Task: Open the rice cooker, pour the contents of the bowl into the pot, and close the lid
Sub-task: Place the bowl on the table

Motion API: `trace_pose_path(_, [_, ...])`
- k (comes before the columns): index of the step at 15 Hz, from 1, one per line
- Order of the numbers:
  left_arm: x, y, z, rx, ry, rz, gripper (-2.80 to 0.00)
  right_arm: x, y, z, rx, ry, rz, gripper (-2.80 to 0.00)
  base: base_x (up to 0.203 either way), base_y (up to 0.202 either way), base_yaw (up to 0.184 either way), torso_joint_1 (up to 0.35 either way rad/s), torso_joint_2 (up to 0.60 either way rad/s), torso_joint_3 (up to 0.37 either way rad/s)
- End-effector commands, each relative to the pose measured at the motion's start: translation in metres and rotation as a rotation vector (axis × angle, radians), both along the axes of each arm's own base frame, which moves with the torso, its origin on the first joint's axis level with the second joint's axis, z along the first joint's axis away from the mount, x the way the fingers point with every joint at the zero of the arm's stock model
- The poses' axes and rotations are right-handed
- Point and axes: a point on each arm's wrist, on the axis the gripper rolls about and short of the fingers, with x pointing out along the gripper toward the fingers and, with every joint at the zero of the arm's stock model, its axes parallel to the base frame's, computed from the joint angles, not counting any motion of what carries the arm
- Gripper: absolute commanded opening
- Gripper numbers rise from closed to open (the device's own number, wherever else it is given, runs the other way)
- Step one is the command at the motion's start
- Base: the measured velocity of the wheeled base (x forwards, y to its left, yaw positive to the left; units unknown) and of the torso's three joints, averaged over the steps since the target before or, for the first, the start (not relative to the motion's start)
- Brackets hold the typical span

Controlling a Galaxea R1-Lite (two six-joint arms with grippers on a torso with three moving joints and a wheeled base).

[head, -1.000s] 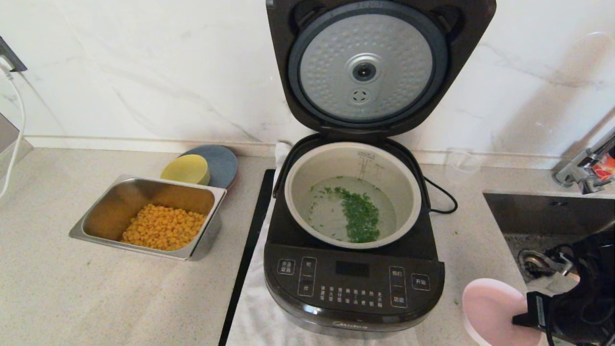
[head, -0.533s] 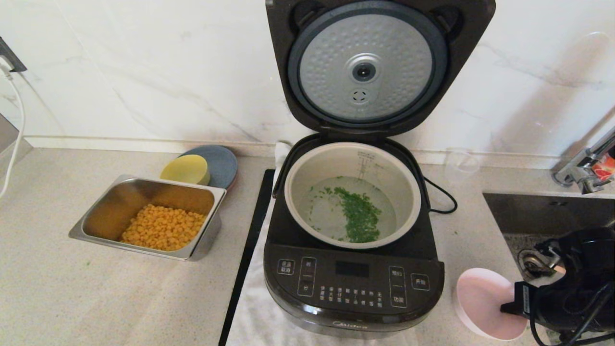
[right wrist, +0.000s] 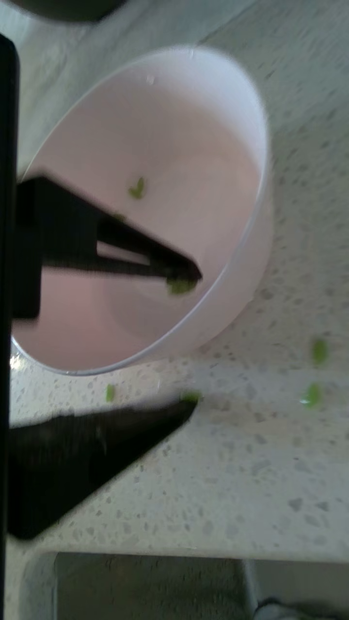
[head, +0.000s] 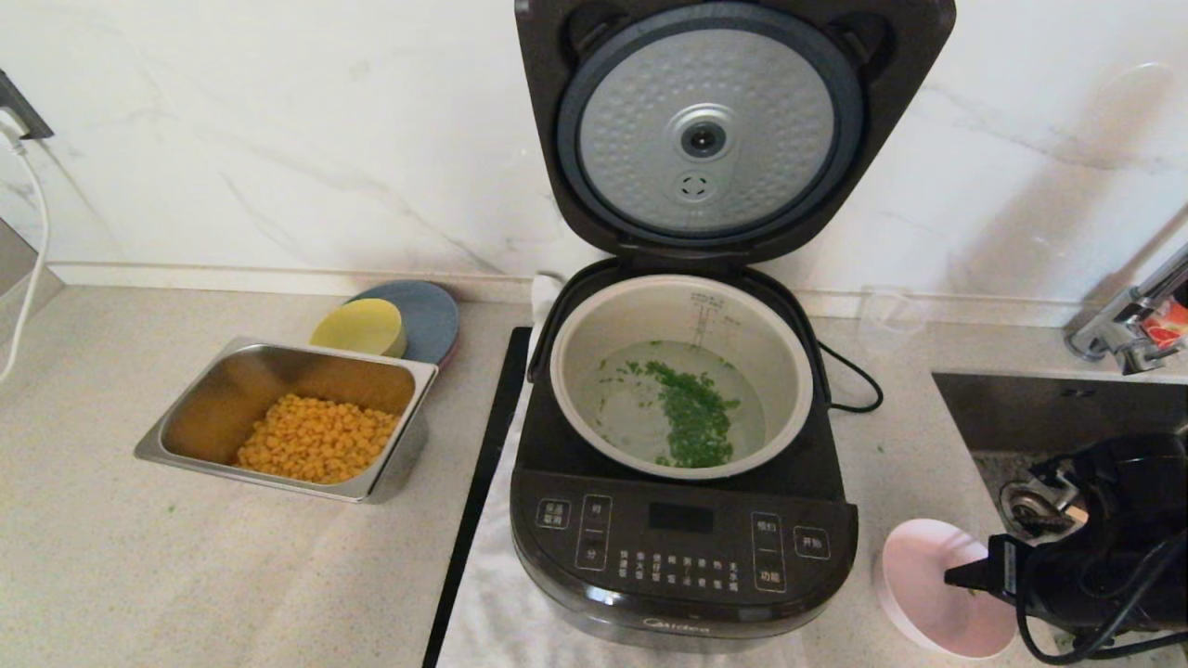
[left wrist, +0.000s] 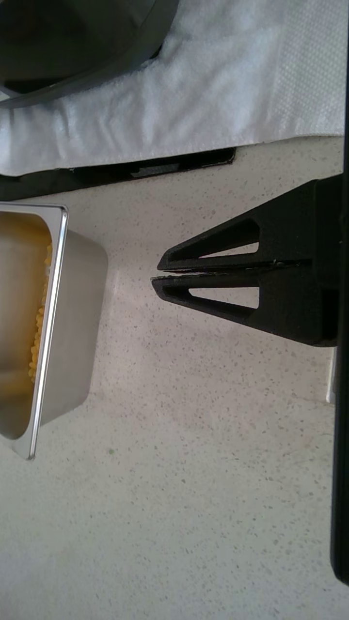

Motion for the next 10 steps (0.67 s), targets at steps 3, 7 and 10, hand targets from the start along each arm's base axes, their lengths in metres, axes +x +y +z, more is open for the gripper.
trace_pose_path(3, [0.001,0.000,-0.002,0.000,0.006,0.000,-2.80,-0.002,0.000,0.006,0.004,-0.023,-0.010,0.00,0.000,0.000,0.000,0.000,0.00,0.000])
trace_pose_path(7, [0.001,0.000,-0.002,0.000,0.006,0.000,-2.80,-0.011,0.000,0.025,0.013,-0.099,-0.032,0.00,0.000,0.000,0.000,0.000,0.00,0.000])
trace_pose_path(10, [0.001,0.000,-0.002,0.000,0.006,0.000,-2.80,-0.018,0.001,0.043,0.024,-0.167,-0.049,0.00,0.000,0.000,0.000,0.000,0.00,0.000])
